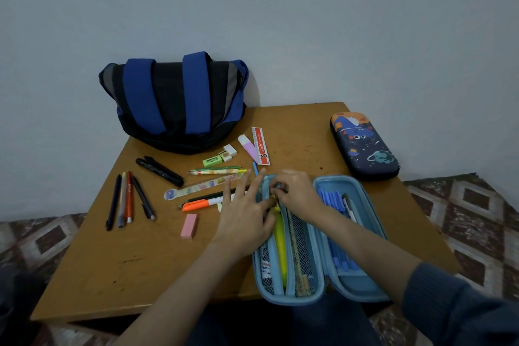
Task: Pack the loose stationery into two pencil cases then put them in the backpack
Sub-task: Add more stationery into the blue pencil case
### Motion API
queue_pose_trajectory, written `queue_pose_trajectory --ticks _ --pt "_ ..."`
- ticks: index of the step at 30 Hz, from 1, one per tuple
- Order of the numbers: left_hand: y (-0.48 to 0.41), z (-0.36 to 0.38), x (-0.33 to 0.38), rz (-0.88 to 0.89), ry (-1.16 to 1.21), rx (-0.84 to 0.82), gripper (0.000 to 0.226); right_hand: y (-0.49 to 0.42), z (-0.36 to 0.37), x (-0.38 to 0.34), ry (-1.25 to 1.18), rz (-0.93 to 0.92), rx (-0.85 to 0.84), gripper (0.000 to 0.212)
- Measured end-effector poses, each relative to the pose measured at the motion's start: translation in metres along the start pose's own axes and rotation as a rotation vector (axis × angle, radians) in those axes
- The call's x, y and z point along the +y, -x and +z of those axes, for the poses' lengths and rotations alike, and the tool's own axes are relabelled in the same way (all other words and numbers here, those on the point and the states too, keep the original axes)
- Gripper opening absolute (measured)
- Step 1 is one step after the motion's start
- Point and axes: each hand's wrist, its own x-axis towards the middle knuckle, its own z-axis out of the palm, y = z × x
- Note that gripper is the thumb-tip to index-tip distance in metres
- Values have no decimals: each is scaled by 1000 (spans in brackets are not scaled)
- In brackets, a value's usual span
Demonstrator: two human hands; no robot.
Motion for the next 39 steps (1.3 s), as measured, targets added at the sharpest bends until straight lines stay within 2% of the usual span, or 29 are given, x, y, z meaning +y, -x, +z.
queue_pose_trajectory --ticks 3,6,8,11,14,16,19,22,28,32,35,39 --pt "-1 1 -3 60 -13 -22 42 0 0 0 -32 26 3 6" --pt "1 1 -9 88 0 4 63 -1 -1 -1 -43 61 0 5" --pt "4 0 -12 105 23 -2 69 -3 -1 -1 -29 61 -59 6" --pt "6 5 -17 95 146 -10 66 -4 -2 -3 12 42 -148 9" --pt "12 5 -21 7 338 -34 46 -5 -7 -7 4 99 -137 9" --pt "16 6 -24 -58 397 -59 49 -3 -13 -11 -6 195 -141 8" --pt "19 9 -30 -87 409 -108 57 1 -22 -13 33 316 -299 28" --pt "21 11 -29 -65 403 -191 61 5 -25 -14 59 374 -399 32" --pt "20 7 -23 -63 350 -262 66 7 -26 -20 177 359 -393 27" --pt "18 8 -23 -63 234 -256 64 16 -27 -16 6 446 -305 37" --pt "16 10 -20 -64 218 -235 62 22 -23 -20 -97 451 -235 25" --pt "12 15 -22 -80 247 -208 62 26 -10 -27 -68 403 -239 16"
